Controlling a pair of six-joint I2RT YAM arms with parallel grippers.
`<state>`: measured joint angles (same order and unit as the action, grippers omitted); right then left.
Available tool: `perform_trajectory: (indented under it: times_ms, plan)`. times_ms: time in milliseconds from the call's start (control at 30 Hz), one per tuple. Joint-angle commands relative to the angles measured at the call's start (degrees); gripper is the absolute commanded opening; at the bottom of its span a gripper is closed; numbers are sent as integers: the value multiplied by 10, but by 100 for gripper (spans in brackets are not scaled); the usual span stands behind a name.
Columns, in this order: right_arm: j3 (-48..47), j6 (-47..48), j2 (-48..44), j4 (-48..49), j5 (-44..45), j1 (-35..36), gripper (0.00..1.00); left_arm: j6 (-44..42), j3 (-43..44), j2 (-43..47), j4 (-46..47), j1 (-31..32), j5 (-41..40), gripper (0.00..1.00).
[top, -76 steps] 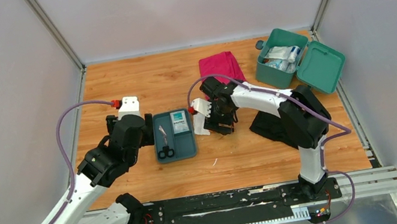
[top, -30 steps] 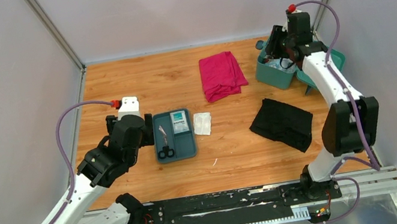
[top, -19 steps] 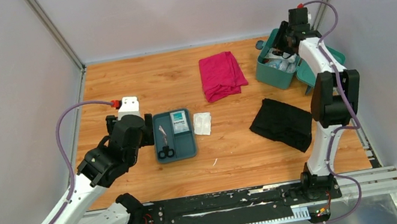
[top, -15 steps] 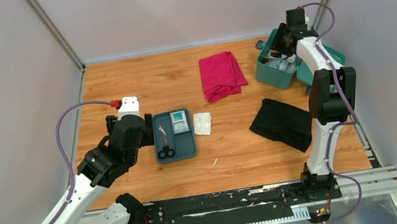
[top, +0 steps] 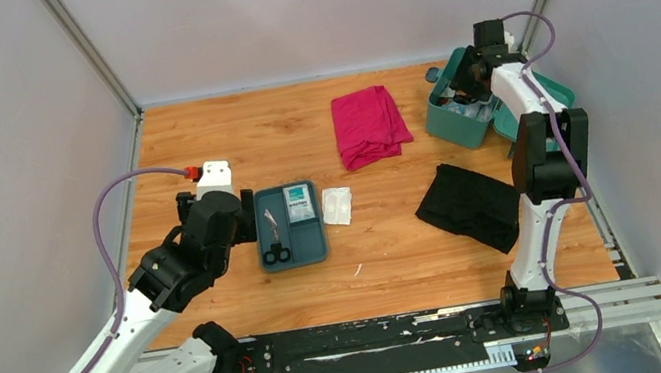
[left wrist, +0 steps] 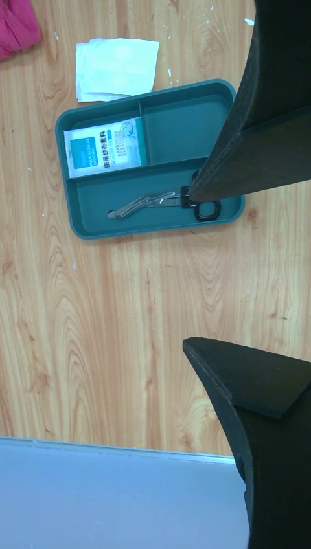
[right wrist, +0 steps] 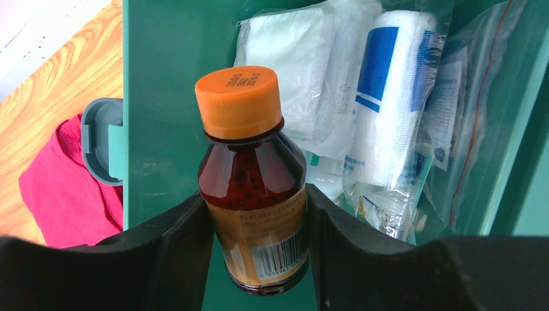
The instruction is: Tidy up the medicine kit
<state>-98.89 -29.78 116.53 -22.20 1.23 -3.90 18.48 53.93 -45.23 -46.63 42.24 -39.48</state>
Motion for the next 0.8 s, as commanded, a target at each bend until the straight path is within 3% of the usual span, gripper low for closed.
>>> perform_trajectory:
  times_ms: [0, 400, 767]
  plan:
    - [-20, -3, -25, -10, 23, -6, 57, 6, -4, 8, -1, 4, -8, 82]
    - [-16, 19, -76, -20, 43, -6, 62, 6, -4, 10, 0, 4, -8, 82]
    - [48, 124, -258, -24, 41, 30, 61, 5, -4, -1, 1, 4, -5, 82]
